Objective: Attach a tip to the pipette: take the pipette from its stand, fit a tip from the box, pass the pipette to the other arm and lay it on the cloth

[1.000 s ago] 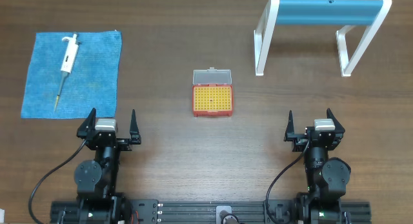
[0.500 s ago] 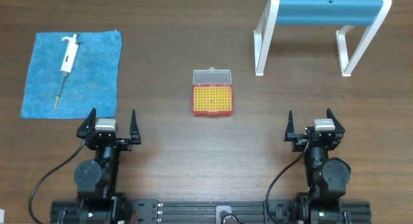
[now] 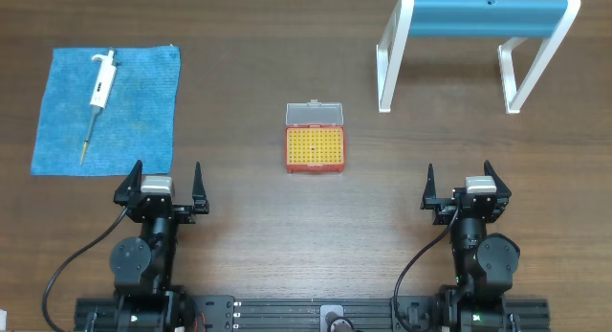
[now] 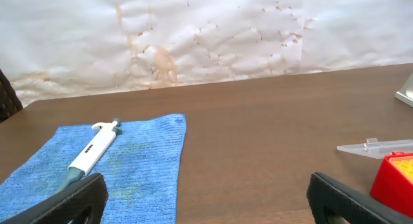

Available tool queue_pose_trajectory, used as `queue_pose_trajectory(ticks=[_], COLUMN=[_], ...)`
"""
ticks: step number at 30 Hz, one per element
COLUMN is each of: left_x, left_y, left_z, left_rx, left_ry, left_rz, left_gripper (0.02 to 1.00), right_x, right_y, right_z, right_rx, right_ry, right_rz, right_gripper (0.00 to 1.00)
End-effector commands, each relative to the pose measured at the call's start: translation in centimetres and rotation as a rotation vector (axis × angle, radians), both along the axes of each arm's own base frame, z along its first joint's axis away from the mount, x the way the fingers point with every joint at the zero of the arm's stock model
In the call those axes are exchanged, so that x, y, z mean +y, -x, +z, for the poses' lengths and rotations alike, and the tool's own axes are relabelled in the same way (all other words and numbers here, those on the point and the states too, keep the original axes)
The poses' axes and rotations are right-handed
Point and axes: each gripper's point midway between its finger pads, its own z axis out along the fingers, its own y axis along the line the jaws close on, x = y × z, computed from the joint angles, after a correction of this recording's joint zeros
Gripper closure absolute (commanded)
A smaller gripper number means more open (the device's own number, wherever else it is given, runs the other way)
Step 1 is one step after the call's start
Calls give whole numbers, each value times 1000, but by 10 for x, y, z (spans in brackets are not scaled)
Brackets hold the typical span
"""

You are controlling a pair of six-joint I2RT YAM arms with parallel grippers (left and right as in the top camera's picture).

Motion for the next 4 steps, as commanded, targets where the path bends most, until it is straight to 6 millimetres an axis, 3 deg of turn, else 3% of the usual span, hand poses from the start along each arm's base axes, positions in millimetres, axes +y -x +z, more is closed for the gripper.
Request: queue_pose_trajectory(ticks=[1,4], left_x=[-3,-3], left_y=[0,0], left_z=[-1,-1], left_rx=[0,0], left_ry=[-15,-15], left_rz=[-17,-17], left_gripper=[20,23], right_x=[1,1], right_y=[0,0], right_z=[-2,-2], right_rx=[2,2], right_ry=[2,2], right_rz=[7,7], right_gripper=[49,49])
